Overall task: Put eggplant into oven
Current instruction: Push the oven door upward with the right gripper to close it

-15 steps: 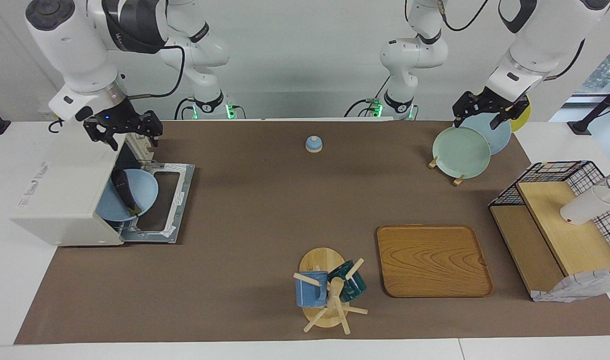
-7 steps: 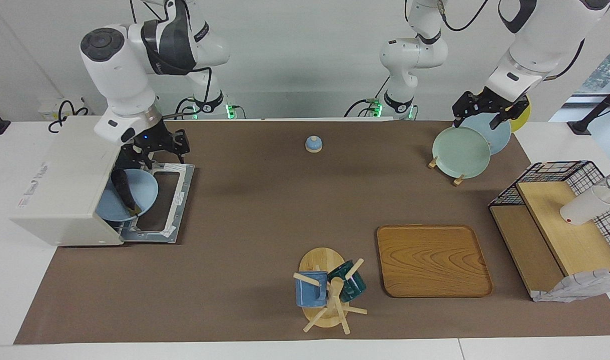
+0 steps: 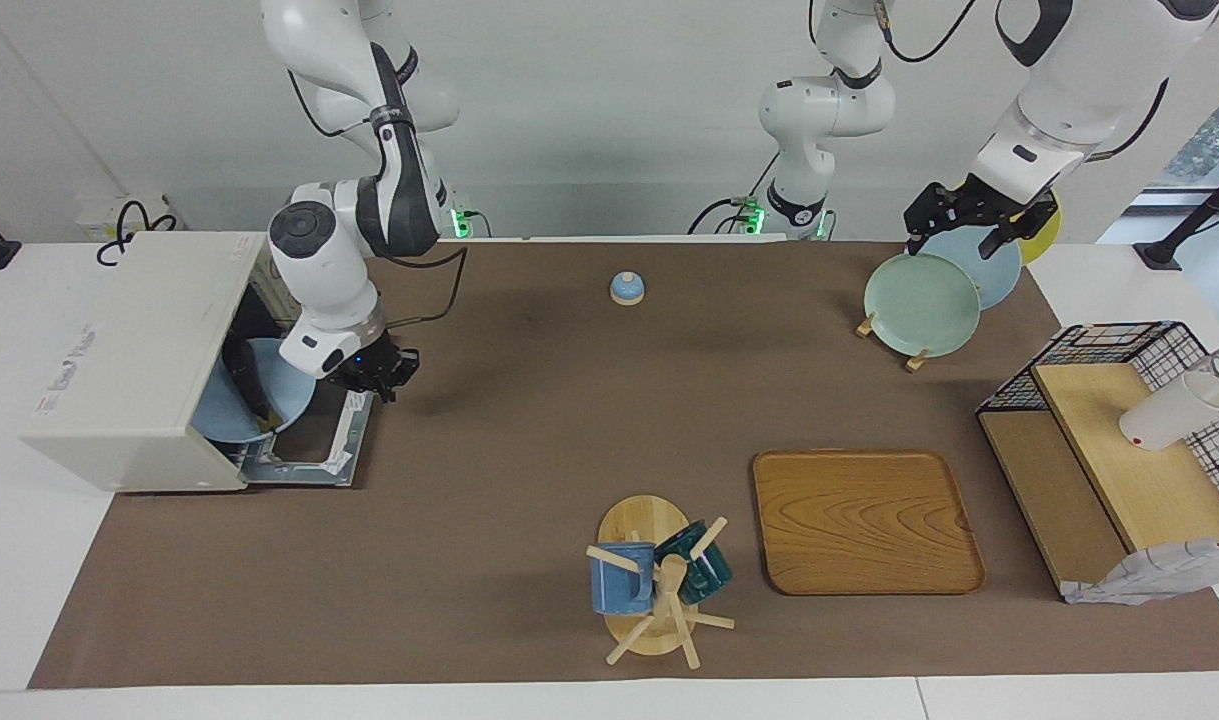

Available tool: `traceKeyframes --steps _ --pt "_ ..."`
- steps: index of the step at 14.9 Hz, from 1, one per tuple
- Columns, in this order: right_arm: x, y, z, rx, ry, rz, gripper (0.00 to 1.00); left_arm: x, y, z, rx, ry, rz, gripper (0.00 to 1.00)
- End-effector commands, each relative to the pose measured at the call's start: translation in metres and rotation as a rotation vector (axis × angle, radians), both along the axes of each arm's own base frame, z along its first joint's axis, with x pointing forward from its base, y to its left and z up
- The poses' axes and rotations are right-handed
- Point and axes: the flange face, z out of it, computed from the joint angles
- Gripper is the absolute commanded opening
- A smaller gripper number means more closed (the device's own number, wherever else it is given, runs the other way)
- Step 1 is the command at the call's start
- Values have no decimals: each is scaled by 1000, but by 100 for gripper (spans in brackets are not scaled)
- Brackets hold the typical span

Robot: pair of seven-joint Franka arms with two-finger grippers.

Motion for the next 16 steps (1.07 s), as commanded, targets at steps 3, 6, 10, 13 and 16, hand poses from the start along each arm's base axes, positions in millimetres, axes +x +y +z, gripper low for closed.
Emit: traceKeyframes --steps 3,6,10,13,16 --pt "-9 6 -28 -36 -14 38 0 -3 3 5 -2 8 9 100" --pt "-10 -4 -45 -68 13 51 0 -4 3 6 -2 6 9 100" --pt "-10 -5 -50 -136 16 101 0 -4 3 5 -2 8 9 100" --pt "-10 -4 -50 -150 17 108 0 -4 3 6 -2 6 9 100" --pt "-10 -7 -52 -224 17 175 0 -4 3 6 -2 6 9 100"
